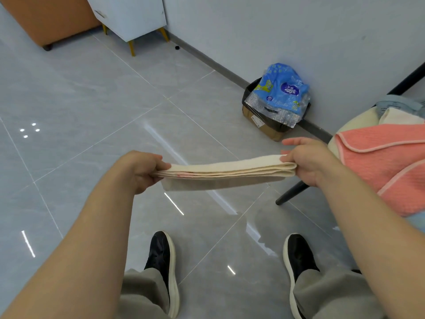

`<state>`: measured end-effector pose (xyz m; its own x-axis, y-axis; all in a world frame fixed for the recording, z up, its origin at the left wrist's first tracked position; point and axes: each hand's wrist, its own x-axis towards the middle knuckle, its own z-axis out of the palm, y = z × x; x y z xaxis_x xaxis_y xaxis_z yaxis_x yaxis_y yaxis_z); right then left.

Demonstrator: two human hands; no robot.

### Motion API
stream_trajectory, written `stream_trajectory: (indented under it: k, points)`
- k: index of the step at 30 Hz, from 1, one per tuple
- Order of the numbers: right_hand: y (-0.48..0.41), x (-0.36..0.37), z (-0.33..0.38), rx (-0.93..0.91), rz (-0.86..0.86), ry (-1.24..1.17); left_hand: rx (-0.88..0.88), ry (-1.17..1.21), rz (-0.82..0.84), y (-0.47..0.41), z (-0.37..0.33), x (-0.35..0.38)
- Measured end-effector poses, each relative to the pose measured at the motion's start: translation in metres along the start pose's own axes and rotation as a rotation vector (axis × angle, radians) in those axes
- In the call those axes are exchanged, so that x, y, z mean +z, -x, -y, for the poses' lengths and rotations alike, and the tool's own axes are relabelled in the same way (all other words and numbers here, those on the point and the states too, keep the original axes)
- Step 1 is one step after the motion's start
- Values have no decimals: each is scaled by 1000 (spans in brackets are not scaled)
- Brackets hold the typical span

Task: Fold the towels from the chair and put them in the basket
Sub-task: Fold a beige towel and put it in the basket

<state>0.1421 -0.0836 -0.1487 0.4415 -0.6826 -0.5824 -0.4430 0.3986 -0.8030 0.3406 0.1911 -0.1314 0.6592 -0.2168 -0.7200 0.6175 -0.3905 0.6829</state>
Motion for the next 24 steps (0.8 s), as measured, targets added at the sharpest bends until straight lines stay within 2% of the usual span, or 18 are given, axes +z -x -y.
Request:
stream_trajectory:
  k: [2, 4, 5, 6, 7, 9, 11, 13, 16, 21, 24]
  points:
    - [7, -1, 8, -170, 16, -31, 145, 61, -35, 1, -5, 3]
    - [20, -6, 26, -494, -9, -60, 465, 132, -102, 8, -19, 2]
    - [26, -11, 35, -605, -8, -104, 595, 178, -81, 13, -25, 1]
    - [31, -14, 43, -630, 12, -180, 640, 239, -27, 17, -29, 0]
    - [32, -17, 47, -573, 50, -269, 599, 294, 41, 20, -30, -1]
    - [29, -19, 43, -330, 157, -343, 415, 287, 173, 23, -26, 0]
    - [25, -20, 30, -80, 275, -293, 269, 145, 261, 26, -21, 0]
    - [23, -22, 21, 72, 374, -243, 232, 0, 282, 28, -21, -3]
    - [25, -24, 23, 141, 390, -210, 224, -75, 211, 30, -22, -4]
    - [22, -26, 31, 188, 232, -282, 163, 186, 60, 24, -27, -8]
    - [23, -23, 31, 185, 209, -306, 167, 92, 41, 19, -23, -9]
